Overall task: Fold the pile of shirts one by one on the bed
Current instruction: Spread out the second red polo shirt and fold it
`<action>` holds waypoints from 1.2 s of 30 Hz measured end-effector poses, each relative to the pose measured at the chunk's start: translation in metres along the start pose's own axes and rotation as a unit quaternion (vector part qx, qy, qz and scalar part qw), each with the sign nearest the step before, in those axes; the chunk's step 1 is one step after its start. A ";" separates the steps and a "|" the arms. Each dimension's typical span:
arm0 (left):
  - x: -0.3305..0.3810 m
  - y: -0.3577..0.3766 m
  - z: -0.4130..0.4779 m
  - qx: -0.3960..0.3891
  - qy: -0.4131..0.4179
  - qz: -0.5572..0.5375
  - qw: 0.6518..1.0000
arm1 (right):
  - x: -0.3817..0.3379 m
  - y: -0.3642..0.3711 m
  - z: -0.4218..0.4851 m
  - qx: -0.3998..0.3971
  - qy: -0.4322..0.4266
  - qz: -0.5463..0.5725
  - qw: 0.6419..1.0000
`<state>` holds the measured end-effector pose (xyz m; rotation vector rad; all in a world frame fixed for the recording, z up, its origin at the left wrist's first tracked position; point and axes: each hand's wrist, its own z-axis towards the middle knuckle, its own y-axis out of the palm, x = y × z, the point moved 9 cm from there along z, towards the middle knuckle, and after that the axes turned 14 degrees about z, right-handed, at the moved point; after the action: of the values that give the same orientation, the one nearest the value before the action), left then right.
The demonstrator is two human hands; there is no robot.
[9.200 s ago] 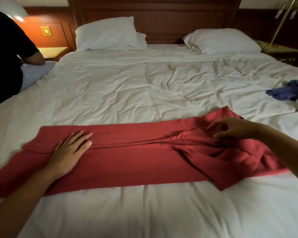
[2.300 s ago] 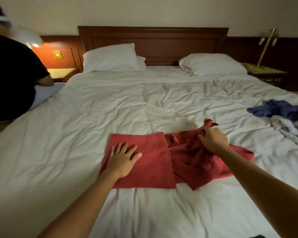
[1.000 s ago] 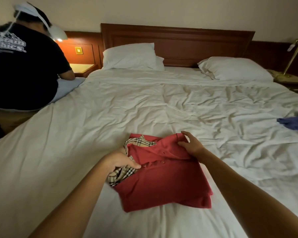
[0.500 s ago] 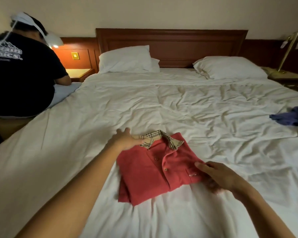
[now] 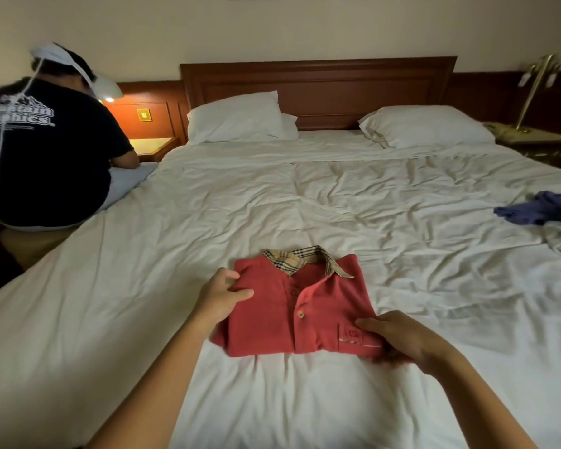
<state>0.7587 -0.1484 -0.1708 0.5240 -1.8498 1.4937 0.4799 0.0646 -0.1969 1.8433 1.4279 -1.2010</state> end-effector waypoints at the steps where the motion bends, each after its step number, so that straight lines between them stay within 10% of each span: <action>1: -0.005 -0.002 -0.001 -0.005 -0.012 0.066 0.998 | 0.001 -0.001 -0.003 -0.003 0.004 -0.014 1.000; 7: -0.013 -0.003 -0.021 -0.105 -0.055 0.250 0.961 | -0.046 -0.013 0.003 0.152 -0.148 -0.147 0.966; 14: 0.021 -0.015 -0.022 -0.026 0.034 -0.037 0.998 | -0.037 -0.004 0.011 0.095 -0.140 -0.074 0.983; 22: -0.004 -0.014 -0.026 -0.031 -0.023 0.136 0.990 | -0.020 -0.013 0.024 0.077 -0.093 0.018 0.992; 28: -0.009 -0.001 -0.034 -0.200 -0.059 0.097 0.973 | -0.026 -0.016 0.032 0.133 -0.142 -0.001 0.981; 36: -0.019 0.019 -0.030 -0.102 -0.120 -0.210 0.965 | -0.009 -0.015 0.040 0.122 -0.086 0.114 0.982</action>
<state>0.7665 -0.1172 -0.1944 0.9625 -1.8953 0.9806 0.4521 0.0323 -0.2069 1.9467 0.9825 -1.4260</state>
